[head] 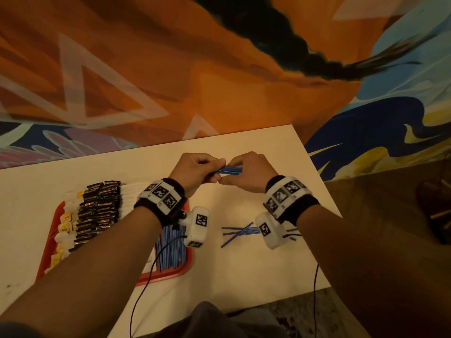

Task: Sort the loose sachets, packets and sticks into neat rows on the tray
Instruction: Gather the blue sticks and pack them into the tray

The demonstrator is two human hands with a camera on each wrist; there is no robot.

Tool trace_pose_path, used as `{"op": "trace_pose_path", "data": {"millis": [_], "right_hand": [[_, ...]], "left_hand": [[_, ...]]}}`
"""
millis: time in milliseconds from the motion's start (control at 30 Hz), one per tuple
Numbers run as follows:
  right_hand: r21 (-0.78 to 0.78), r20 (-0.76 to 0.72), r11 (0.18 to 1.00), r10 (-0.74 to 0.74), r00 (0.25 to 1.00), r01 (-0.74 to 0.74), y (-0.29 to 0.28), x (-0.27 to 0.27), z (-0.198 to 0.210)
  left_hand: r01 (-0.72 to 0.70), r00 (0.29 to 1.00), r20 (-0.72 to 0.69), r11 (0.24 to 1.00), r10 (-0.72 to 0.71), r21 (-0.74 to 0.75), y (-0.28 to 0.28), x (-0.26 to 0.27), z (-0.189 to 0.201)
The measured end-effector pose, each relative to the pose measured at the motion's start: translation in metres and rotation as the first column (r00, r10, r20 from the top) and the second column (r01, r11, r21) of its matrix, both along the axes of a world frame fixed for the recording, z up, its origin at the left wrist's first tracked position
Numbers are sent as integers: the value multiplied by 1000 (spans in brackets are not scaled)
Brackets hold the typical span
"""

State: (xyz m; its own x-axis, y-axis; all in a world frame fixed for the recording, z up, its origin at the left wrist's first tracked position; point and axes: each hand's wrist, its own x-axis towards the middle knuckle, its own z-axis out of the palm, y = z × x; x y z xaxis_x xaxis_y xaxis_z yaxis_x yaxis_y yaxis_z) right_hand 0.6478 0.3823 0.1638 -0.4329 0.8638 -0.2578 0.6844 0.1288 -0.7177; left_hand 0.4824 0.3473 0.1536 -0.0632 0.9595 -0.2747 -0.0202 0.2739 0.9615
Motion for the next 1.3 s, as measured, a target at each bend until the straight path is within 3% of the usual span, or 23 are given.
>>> {"op": "trace_pose_path", "data": {"millis": [33, 100, 133, 200, 300, 367, 433, 500, 533, 600, 700, 833, 933, 1000, 1133, 1233, 1300], "right_hand": [[-91, -214, 995, -63, 975, 44, 1, 4, 0], [-308, -520, 935, -322, 791, 178, 4, 9, -4], [-409, -574, 884, -441, 690, 226, 6, 8, -7], [-545, -596, 806, -566, 570, 230, 7, 3, -11], [-589, -613, 784, -592, 523, 196, 5, -5, -9], [-574, -614, 802, -555, 561, 165, 5, -3, -8], [-492, -533, 866, -382, 755, 90, 8, 7, -8], [-385, -265, 921, -48, 963, -60, 10, 14, -9], [-367, -106, 920, 105, 989, -137, 9, 15, -9], [-354, 145, 915, 257, 955, -193, 7, 15, -11], [-281, 341, 955, 195, 920, -98, 4, 14, -17], [-251, 263, 968, 65, 963, 3, 1, 17, -35], [-227, 194, 973, -5, 981, 50, -1, 19, -50], [-229, 244, 973, 40, 969, 18, -6, 15, -63], [-205, 292, 979, 50, 955, 12, -22, 13, -90], [-205, 206, 971, 168, 964, -125, -30, 27, -98], [-292, 212, 936, 263, 941, -196, -33, 43, -106]], "left_hand": [[-16, 1000, 22, 1000, 16, -1, 1, -2, 0], [-37, 998, 54, 999, 37, -6, 2, -3, 1], [-36, 997, 62, 999, 36, -8, 2, 0, 2], [-18, 997, 77, 1000, 19, -10, 2, 9, 0], [-1, 993, 122, 1000, 4, -24, 2, 19, -4], [12, 994, 111, 999, -9, -31, 2, 19, -7], [23, 996, 86, 999, -20, -28, 4, 14, -7], [39, 998, 59, 999, -38, -27, 6, 10, -9], [61, 998, 33, 998, -60, -28, 6, 9, -10], [109, 994, -26, 993, -110, -44, 7, 12, -15], [79, 996, -32, 995, -81, -64, 8, 21, -22], [-137, 984, 85, 974, 154, -180, 9, 34, -32], [-47, 993, 92, 957, 76, -285, 5, 53, -45], [-10, 986, 155, 944, 64, -329, 5, 67, -55], [-143, 900, 318, 890, 300, -433, 8, 85, -74], [-200, 896, 282, 877, 344, -436, 6, 95, -89], [-267, 890, 235, 865, 391, -425, 6, 96, -97]]}}
